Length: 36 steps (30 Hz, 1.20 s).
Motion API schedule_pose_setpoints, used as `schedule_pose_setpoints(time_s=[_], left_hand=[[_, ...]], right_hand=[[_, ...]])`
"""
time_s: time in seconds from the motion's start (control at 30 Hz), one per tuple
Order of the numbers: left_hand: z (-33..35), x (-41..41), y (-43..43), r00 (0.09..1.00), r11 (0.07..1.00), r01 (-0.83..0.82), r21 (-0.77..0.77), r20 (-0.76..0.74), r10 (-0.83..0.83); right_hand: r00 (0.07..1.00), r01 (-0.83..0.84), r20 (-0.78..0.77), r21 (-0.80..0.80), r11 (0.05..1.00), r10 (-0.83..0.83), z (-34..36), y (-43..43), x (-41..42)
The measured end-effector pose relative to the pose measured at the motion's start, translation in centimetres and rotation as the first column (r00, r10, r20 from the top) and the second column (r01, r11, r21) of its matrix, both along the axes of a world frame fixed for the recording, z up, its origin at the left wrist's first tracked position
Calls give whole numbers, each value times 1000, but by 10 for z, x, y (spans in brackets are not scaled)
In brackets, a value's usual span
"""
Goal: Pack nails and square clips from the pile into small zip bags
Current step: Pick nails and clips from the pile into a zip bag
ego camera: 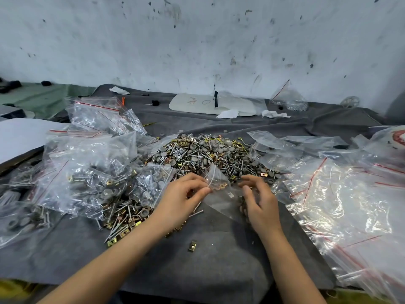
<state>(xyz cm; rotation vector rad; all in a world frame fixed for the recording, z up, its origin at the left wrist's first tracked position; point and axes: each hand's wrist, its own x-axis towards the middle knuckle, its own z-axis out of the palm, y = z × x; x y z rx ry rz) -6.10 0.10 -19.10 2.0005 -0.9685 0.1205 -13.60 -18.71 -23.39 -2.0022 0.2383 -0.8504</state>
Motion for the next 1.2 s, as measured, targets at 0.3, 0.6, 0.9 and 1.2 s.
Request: schedule_pose_setpoints(time_s=[0.3, 0.6, 0.9, 1.2], left_hand=[[-10, 17, 4, 980, 982, -188, -1, 62, 187], [8, 21, -14, 996, 991, -62, -122, 56, 70], [5, 25, -17, 984, 963, -154, -223, -126, 128], [-3, 38, -11, 942, 693, -93, 715, 289, -171]], right_hand=[[951, 272, 33, 374, 887, -306, 5, -7, -1], [931, -118, -322, 177, 977, 171, -1, -5, 0], [975, -58, -198, 211, 976, 100, 0, -7, 1], [997, -56, -7, 541, 839, 71, 7, -8, -2]])
